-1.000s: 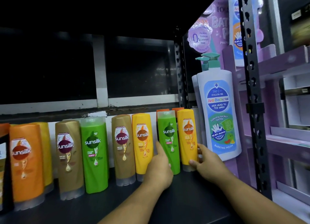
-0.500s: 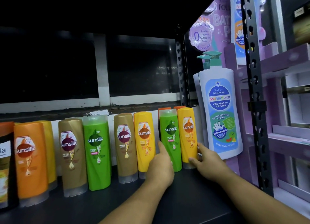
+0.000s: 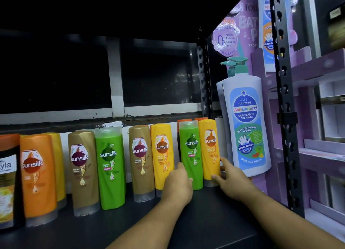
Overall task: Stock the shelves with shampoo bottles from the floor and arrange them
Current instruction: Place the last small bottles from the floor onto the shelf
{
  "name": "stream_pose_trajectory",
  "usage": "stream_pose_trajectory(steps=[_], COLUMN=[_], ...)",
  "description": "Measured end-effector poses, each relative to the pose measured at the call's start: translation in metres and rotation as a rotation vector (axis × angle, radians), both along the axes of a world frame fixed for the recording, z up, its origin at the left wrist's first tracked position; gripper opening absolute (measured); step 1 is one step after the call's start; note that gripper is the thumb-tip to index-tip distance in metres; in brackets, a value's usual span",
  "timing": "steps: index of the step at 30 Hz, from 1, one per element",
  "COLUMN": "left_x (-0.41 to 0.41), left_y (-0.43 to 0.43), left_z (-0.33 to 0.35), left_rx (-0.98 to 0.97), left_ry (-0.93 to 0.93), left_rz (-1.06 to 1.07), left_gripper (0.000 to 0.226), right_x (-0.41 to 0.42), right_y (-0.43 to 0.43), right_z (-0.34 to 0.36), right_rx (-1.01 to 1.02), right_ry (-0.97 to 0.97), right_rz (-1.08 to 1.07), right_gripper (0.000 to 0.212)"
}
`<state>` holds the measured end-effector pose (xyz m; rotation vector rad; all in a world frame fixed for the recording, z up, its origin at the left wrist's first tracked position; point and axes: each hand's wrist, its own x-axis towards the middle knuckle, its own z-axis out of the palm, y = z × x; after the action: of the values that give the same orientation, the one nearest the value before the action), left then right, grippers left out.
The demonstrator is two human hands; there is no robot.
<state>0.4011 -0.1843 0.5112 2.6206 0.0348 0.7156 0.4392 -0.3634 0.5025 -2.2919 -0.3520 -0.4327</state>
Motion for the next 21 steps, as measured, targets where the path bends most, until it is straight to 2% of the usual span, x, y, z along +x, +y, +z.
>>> stream_pose_trajectory(steps=[3, 7, 10, 13, 15, 17, 19, 21], left_x=[0.002, 0.005, 0.0, -0.016, -0.032, -0.052, -0.076, -0.101], left_y=[0.0, 0.002, 0.005, 0.011, 0.019, 0.033, 0.052, 0.073], left_z=[-0.001, 0.001, 0.004, 0.007, 0.007, 0.005, 0.003, 0.001], left_rx=[0.006, -0.007, -0.028, -0.011, 0.023, 0.069, 0.124, 0.187], left_ry=[-0.002, -0.033, -0.066, -0.088, -0.049, 0.056, 0.174, 0.237], left_rz=[0.007, 0.014, 0.026, 0.002, -0.077, -0.177, -0.235, -0.244], left_gripper=[0.03, 0.027, 0.023, 0.02, 0.02, 0.023, 0.033, 0.043], right_x=[0.001, 0.001, -0.002, -0.011, -0.022, -0.033, -0.046, -0.062], right_y=[0.001, 0.002, -0.001, 0.0, 0.003, 0.007, 0.015, 0.026], right_z=[-0.001, 0.0, 0.0, 0.001, 0.003, 0.006, 0.009, 0.01], right_rx=[0.0, 0.104, 0.119, 0.087, -0.014, -0.217, -0.412, -0.511], right_ry=[-0.022, -0.137, -0.288, -0.317, -0.268, -0.208, -0.162, -0.147], right_rz=[-0.011, -0.099, -0.144, 0.012, 0.15, 0.219, 0.275, 0.333], right_gripper=[0.06, 0.056, 0.026, 0.012, 0.011, 0.013, 0.015, 0.02])
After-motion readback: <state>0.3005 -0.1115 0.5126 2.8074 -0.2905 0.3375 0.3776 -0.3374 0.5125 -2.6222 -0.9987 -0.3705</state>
